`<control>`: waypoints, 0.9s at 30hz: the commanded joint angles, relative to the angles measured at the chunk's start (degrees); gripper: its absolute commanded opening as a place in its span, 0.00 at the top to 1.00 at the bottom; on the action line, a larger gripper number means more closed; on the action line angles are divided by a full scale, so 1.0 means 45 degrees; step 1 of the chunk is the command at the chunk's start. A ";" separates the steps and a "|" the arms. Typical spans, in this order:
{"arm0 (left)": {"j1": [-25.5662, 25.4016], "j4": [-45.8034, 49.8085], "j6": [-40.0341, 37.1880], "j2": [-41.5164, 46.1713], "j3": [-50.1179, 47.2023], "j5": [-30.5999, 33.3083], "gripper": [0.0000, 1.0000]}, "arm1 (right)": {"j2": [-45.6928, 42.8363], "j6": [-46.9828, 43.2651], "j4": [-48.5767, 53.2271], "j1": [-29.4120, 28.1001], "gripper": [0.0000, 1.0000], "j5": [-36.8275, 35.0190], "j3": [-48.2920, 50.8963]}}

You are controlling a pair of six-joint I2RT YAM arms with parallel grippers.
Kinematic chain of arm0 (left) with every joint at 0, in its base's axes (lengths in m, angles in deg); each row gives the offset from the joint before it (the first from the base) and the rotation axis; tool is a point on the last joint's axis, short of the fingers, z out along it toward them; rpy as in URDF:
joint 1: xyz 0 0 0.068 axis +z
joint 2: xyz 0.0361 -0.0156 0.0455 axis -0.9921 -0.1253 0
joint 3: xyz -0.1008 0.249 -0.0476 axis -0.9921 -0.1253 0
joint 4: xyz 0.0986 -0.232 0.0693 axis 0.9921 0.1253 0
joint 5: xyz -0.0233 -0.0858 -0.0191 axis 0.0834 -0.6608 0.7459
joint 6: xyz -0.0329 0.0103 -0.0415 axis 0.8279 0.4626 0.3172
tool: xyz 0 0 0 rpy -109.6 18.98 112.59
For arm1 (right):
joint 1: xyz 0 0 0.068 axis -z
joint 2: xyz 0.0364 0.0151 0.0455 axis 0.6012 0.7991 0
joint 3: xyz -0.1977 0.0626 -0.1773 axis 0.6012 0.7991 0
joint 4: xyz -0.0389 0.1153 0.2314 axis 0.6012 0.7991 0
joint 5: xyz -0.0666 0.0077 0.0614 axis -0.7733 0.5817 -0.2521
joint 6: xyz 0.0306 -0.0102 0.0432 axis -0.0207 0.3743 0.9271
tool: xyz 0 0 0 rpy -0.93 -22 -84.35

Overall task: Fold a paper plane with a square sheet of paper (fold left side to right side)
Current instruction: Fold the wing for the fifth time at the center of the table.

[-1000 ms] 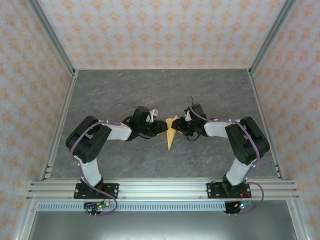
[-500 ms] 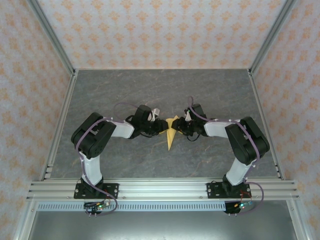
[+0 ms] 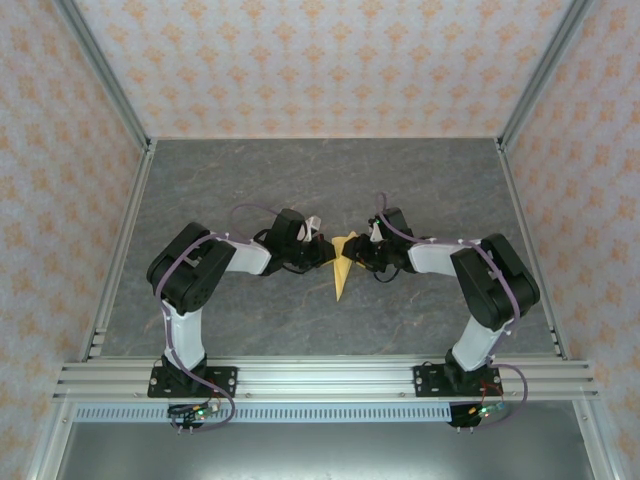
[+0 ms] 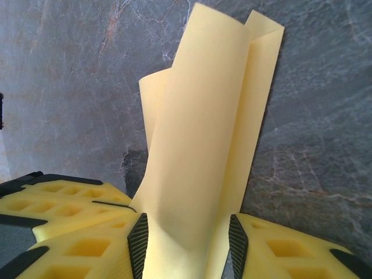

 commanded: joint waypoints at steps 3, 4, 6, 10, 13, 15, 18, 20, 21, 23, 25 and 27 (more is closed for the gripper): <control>0.0075 0.0551 -0.0658 -0.0071 0.0399 0.0164 1.00 | -0.0664 0.0046 0.0955 -0.0080 0.50 -0.0521 -0.0317; 0.0065 0.0590 -0.0689 -0.0060 0.0430 0.0161 1.00 | -0.0678 0.0099 0.1000 -0.0077 0.49 -0.0516 -0.0391; 0.0091 0.0624 -0.0768 -0.0010 0.0424 0.0181 1.00 | -0.0594 0.0346 0.1005 -0.0096 0.45 -0.0567 -0.0484; 0.0082 0.0682 -0.0847 -0.0067 0.0450 0.0182 1.00 | -0.0413 0.0729 0.0561 -0.0093 0.40 -0.0321 -0.0553; 0.0082 0.0653 -0.0861 -0.0099 0.0445 0.0181 1.00 | -0.0354 0.0960 0.0197 -0.0079 0.40 -0.0154 -0.0616; 0.0093 0.0676 -0.0890 -0.0088 0.0446 0.0181 1.00 | -0.0333 0.0971 0.0183 -0.0079 0.40 -0.0193 -0.0718; 0.0094 0.0696 -0.0929 -0.0082 0.0448 0.0200 1.00 | -0.0211 0.0961 0.0280 -0.0094 0.40 -0.0198 -0.0969; 0.0089 0.0695 -0.0929 -0.0082 0.0457 0.0200 1.00 | -0.0054 0.0951 0.0383 -0.0079 0.40 -0.0222 -0.1135; 0.0094 0.0677 -0.0941 -0.0071 0.0440 0.0210 1.00 | 0.0061 0.0951 0.0411 -0.0078 0.40 -0.0232 -0.1192; 0.0094 0.0677 -0.0932 -0.0079 0.0452 0.0216 1.00 | 0.0204 0.0988 0.0468 -0.0077 0.40 -0.0314 -0.1254; 0.0093 0.0677 -0.0930 -0.0081 0.0437 0.0200 1.00 | 0.0302 0.1023 0.0515 -0.0078 0.40 -0.0411 -0.1275; 0.0084 0.0677 -0.0951 -0.0057 0.0409 0.0201 1.00 | 0.0376 0.1048 0.0515 -0.0078 0.40 -0.0433 -0.1273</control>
